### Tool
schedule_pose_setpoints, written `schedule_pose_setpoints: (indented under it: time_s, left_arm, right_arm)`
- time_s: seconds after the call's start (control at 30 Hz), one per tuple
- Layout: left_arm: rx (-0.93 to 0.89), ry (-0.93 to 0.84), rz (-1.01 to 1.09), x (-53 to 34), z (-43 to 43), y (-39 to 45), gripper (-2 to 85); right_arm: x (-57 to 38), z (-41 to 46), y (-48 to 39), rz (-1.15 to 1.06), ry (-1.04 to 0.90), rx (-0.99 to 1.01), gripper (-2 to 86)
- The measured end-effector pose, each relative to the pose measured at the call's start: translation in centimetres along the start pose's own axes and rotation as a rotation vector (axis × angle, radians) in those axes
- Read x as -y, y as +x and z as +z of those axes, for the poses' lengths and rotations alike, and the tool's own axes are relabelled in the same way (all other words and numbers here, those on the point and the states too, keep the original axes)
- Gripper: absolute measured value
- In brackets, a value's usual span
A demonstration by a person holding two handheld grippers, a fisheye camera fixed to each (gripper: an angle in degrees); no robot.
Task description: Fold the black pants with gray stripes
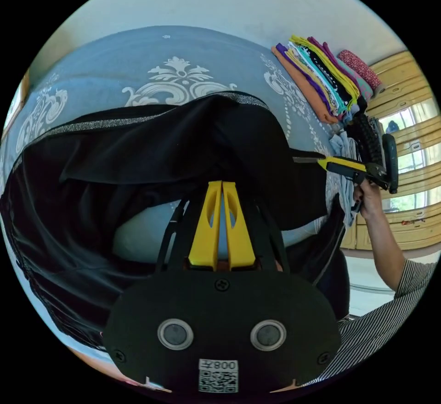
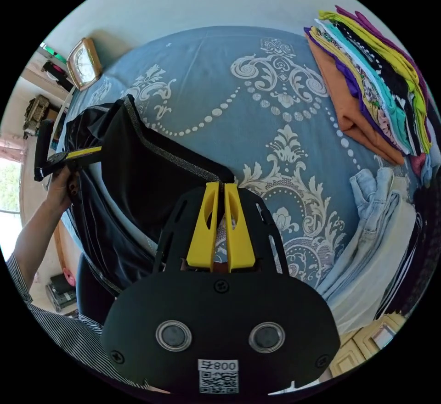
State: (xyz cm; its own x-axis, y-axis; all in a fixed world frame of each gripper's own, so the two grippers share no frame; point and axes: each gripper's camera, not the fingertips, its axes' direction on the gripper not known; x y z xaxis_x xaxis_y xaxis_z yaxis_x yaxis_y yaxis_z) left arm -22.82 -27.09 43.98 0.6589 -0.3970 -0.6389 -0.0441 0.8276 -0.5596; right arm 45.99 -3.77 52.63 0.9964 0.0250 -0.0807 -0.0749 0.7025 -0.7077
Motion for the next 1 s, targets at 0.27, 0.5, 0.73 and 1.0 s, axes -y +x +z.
schedule_pose_setpoints:
  time_s: [0.27, 0.5, 0.73, 1.0]
  left_arm:
    - [-0.200, 0.023, 0.103, 0.0, -1.2, 2.8, 0.3]
    - [-0.219, 0.070, 0.083, -2.8, -3.2, 2.5, 1.5]
    - [-0.045, 0.184, -0.240, -12.8, -9.1, -4.4, 4.5]
    - [0.188, 0.410, -0.818, -24.5, -15.6, -11.2, 7.8]
  right_arm:
    - [7.1, -11.6, 2.8, -0.050, 0.211, -0.194, 1.8]
    - [11.8, -7.6, 5.3, 0.020, -0.009, -0.322, 2.0]
    - [7.8, -2.9, 6.1, 0.007, -0.071, -0.186, 3.5]
    - [3.8, -1.7, 7.5, 0.047, -0.043, 0.076, 4.5]
